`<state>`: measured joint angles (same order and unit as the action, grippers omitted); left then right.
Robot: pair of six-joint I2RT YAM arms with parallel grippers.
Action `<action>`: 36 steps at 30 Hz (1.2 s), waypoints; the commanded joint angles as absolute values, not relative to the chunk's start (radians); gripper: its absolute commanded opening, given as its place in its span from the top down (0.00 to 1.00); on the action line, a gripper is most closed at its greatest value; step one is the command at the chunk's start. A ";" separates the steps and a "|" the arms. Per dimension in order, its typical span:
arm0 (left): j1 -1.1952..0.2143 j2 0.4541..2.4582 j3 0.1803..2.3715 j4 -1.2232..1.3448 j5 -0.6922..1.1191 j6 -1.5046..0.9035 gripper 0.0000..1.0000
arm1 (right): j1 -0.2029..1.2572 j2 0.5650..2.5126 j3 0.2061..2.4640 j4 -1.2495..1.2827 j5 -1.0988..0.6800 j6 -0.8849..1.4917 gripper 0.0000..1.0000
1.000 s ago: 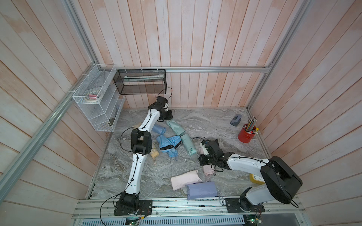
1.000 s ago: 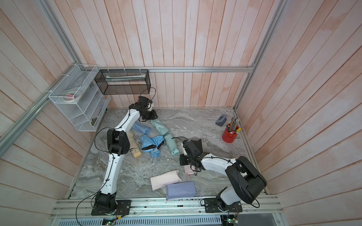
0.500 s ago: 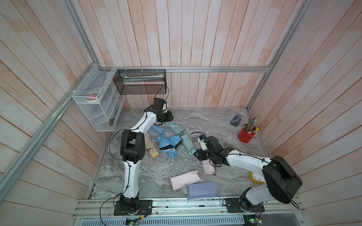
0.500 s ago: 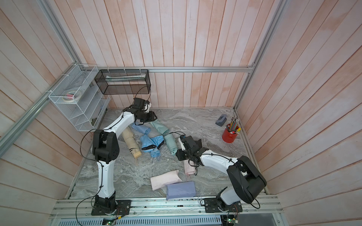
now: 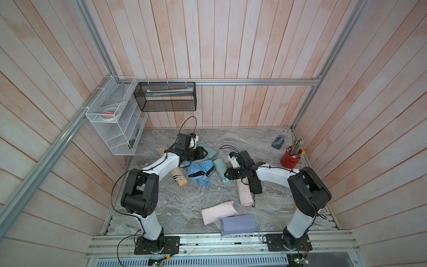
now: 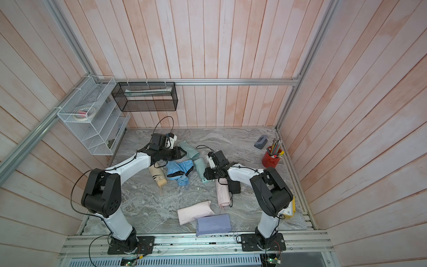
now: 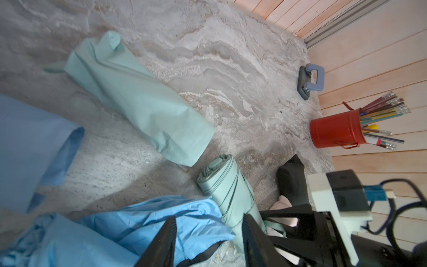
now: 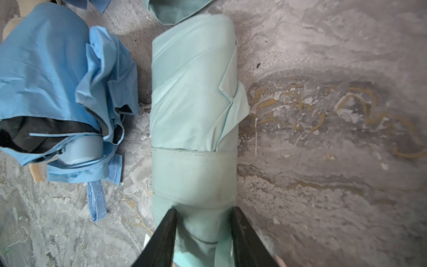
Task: Take umbrellas out of sleeves
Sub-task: Adjust the umbrella at the center of the board.
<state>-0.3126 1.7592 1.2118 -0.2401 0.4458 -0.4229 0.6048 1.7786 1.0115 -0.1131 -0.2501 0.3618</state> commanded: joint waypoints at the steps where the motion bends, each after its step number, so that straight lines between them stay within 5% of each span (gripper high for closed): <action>1: -0.330 1.699 1.177 -0.173 0.471 -0.442 0.51 | 0.604 1.809 1.052 -0.140 -0.291 0.352 0.59; 15: -0.382 1.697 1.209 -0.176 0.477 -0.454 0.51 | 0.598 1.878 1.148 -0.095 -0.419 0.373 0.59; 25: -0.515 1.801 1.291 -0.178 0.488 -0.438 0.51 | 0.467 1.558 0.879 -0.095 -0.358 0.373 0.56; 36: -0.640 1.921 1.385 -0.231 0.494 -0.345 0.51 | 0.493 1.314 0.664 -0.219 -0.273 0.464 0.56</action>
